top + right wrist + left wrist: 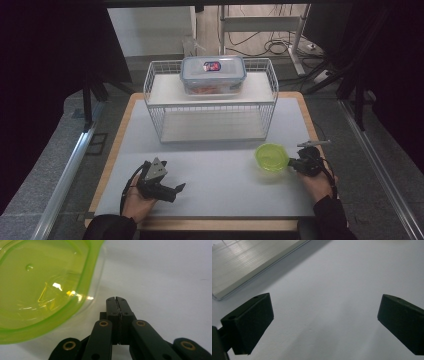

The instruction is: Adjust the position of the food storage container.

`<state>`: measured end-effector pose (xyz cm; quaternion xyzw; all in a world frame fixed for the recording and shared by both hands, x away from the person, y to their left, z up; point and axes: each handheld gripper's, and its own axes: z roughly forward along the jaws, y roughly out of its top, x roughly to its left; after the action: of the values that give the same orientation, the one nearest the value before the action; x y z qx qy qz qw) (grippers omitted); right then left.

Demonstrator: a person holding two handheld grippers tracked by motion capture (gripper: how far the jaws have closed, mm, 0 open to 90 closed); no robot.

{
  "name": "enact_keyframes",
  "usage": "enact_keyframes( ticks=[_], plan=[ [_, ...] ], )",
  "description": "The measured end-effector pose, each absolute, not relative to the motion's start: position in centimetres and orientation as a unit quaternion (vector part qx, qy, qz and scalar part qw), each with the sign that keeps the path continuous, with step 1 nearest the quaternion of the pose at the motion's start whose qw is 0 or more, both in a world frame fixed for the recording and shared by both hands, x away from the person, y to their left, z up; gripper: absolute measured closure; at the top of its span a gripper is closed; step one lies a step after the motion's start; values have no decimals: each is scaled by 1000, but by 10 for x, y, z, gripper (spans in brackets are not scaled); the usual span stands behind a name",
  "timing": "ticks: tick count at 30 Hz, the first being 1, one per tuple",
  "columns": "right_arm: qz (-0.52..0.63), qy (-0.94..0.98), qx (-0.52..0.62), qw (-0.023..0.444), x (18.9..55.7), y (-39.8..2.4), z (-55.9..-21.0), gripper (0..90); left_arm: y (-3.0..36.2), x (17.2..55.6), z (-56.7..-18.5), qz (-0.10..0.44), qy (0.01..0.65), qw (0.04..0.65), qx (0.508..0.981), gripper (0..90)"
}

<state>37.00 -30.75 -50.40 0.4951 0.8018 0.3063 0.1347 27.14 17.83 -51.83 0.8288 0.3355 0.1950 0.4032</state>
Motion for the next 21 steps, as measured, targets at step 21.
enact_keyframes(
  ticks=[21],
  plan=[
    [315,821,463,114,374,-276,-511,898,177,272,-519,194,335,400,831,4]
  ],
)
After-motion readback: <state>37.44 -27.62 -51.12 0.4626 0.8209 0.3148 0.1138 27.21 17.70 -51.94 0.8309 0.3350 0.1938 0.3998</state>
